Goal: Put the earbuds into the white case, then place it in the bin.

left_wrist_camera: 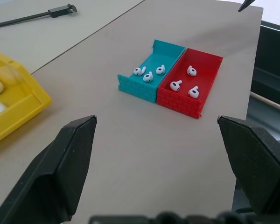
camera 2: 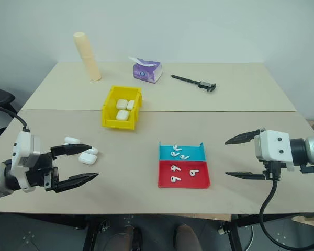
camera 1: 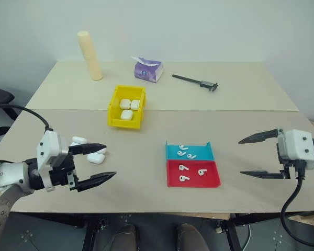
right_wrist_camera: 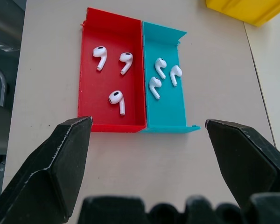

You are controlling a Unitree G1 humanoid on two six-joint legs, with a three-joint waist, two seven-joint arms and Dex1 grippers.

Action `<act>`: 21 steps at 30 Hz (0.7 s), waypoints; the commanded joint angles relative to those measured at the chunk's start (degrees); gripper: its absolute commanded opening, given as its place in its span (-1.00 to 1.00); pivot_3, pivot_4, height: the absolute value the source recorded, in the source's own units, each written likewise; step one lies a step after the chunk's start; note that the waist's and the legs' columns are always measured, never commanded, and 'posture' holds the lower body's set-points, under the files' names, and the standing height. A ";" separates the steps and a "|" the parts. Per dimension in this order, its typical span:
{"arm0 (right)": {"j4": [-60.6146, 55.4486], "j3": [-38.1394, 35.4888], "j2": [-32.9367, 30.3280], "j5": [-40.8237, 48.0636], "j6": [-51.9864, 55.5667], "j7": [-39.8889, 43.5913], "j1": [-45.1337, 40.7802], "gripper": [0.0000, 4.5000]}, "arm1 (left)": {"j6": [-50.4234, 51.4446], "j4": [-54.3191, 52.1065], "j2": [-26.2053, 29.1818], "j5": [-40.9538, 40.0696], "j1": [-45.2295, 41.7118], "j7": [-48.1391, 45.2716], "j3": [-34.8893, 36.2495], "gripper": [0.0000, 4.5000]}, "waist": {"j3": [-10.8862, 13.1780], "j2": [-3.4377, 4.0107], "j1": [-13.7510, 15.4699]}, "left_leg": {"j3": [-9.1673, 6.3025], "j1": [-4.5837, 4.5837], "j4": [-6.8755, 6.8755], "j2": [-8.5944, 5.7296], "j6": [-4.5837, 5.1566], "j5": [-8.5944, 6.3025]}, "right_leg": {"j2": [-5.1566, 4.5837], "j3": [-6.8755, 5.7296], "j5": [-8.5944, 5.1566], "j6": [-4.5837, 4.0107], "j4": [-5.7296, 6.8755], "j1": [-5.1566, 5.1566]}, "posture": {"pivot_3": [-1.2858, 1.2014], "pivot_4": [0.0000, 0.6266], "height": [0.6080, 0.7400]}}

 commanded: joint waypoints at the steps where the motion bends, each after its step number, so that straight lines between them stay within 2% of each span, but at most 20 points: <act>1: -0.40 -1.50 -1.27 -0.83 -1.28 -0.43 -1.04 0.99 | 0.45 -2.11 0.76 -1.20 -0.68 0.89 1.03 1.00 | 0.00 0.00 0.01 | 0.00 0.00 0.00 0.00 0.00 0.00 | 0.00 0.00 0.00 0.00 0.00 0.00 | 0.03 -0.52 1.00; 13: -1.32 0.42 -2.29 -3.41 2.34 -2.96 -1.13 0.99 | 4.18 -7.18 1.19 -0.15 0.14 7.91 1.18 1.00 | 0.00 0.00 0.00 | 0.01 0.00 0.00 0.00 0.00 0.00 | 0.00 0.02 0.00 0.00 0.00 0.00 | 0.03 -0.52 1.00; 16: -1.09 0.96 -2.43 -3.02 2.61 -2.25 -1.20 0.99 | 10.09 -9.69 1.45 2.38 -2.28 18.20 -0.31 1.00 | 0.00 0.00 0.02 | -0.01 0.01 0.00 0.00 0.00 0.00 | 0.00 0.01 0.00 0.00 0.01 0.01 | 0.03 -0.52 1.00; 21: -1.19 1.54 -2.14 -3.77 3.32 -3.85 -1.90 0.99 | 26.09 -14.56 4.88 -1.02 -11.86 32.44 -3.07 1.00 | 0.01 -0.02 0.19 | -0.07 0.10 0.03 -0.03 0.00 0.00 | -0.01 0.01 0.01 0.02 0.00 0.16 | 0.03 -0.52 1.00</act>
